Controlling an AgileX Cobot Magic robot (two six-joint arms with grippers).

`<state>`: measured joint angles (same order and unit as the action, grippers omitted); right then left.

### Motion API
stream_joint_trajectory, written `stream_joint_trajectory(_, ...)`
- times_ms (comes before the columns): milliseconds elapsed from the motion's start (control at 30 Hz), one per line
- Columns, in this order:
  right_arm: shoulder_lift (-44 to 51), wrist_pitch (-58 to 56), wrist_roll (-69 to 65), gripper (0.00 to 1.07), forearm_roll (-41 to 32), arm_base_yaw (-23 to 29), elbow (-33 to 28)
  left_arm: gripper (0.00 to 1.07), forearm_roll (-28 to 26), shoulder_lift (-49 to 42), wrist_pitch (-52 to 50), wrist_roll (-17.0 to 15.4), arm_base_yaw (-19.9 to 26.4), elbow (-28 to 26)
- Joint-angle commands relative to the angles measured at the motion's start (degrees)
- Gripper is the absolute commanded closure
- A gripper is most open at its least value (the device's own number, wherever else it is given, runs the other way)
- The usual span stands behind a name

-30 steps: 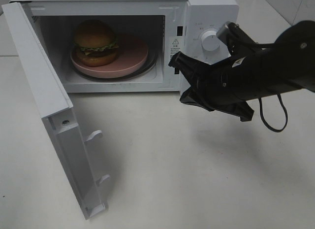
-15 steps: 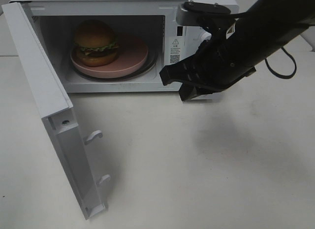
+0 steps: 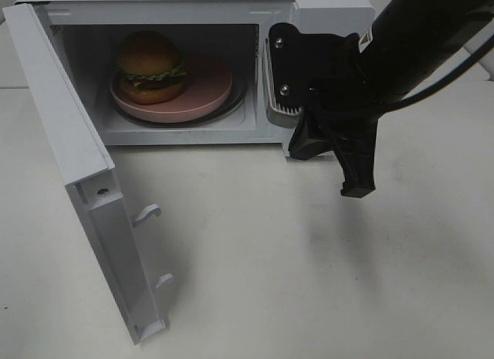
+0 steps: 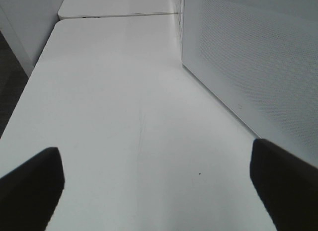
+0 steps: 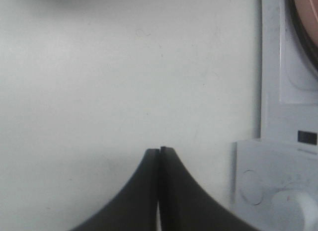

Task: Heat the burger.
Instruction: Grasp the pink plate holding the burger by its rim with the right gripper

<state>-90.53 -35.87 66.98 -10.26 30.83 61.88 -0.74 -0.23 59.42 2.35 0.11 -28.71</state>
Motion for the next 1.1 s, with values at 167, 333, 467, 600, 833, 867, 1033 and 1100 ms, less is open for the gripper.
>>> stream_joint_trajectory(167,0.5,2.1,16.4,0.94,5.6,-0.1,0.5,0.12,-0.1,-1.3,-0.5,-0.2,0.2,0.2)
stream_joint_trajectory(333,0.5,5.4,16.7,0.72,11.6,0.1,0.5,0.12,-0.1,-1.3,-0.5,-0.2,0.2,0.2)
stream_joint_trajectory(467,0.1,7.7,14.5,0.45,14.8,0.1,0.5,0.12,-0.1,-1.3,-0.5,-0.2,0.2,0.2)
stream_joint_trajectory(600,-2.5,8.2,9.2,0.19,17.0,1.5,2.8,0.12,-0.1,-1.3,-0.5,-0.2,0.2,0.2)
stream_joint_trajectory(833,-6.2,9.0,5.2,0.18,19.1,3.7,6.3,0.12,-0.1,-1.3,-0.5,-0.2,0.2,0.2)
stream_joint_trajectory(867,-6.8,9.2,5.2,0.18,19.1,4.1,6.9,0.12,-0.1,-1.3,-0.5,-0.2,0.2,0.2)
stream_joint_trajectory(1033,-9.3,10.7,4.9,0.19,19.3,5.4,9.4,0.12,-0.1,-1.3,-0.5,-0.2,0.2,0.2)
stream_joint_trajectory(1100,-11.1,12.0,4.9,0.2,19.3,5.8,10.8,0.12,-0.1,-1.3,-0.5,-0.2,0.2,0.2)
